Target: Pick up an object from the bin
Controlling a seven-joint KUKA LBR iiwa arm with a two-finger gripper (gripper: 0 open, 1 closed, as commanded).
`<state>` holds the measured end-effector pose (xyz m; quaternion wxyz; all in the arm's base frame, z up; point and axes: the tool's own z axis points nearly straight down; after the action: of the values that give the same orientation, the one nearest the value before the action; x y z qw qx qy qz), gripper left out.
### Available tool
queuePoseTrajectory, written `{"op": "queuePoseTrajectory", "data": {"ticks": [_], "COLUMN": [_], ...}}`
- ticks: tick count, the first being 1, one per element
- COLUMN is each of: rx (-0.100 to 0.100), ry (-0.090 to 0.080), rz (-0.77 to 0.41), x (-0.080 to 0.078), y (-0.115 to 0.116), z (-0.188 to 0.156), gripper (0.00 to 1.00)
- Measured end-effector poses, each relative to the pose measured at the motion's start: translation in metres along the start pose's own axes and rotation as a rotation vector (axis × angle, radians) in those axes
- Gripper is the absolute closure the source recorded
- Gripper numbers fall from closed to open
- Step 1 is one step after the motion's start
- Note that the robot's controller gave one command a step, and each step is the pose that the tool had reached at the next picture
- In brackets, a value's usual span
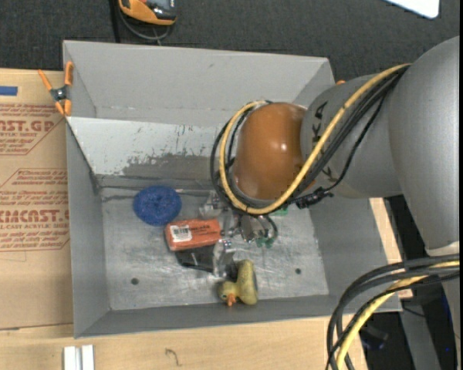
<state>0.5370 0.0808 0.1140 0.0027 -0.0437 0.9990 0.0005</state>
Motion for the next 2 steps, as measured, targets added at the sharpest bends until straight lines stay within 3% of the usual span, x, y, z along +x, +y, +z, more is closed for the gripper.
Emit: {"op": "queuePoseTrajectory", "data": {"ticks": [1,2], "rx": [-0.012,-0.012], "ry": [-0.024,-0.024], "rz": [-0.144,-0.144], "x": [-0.0237,-0.0237], "y": [-0.0398,-0.0399], "z": [0.0329,0.0329], "gripper": [1.0,1.0]}}
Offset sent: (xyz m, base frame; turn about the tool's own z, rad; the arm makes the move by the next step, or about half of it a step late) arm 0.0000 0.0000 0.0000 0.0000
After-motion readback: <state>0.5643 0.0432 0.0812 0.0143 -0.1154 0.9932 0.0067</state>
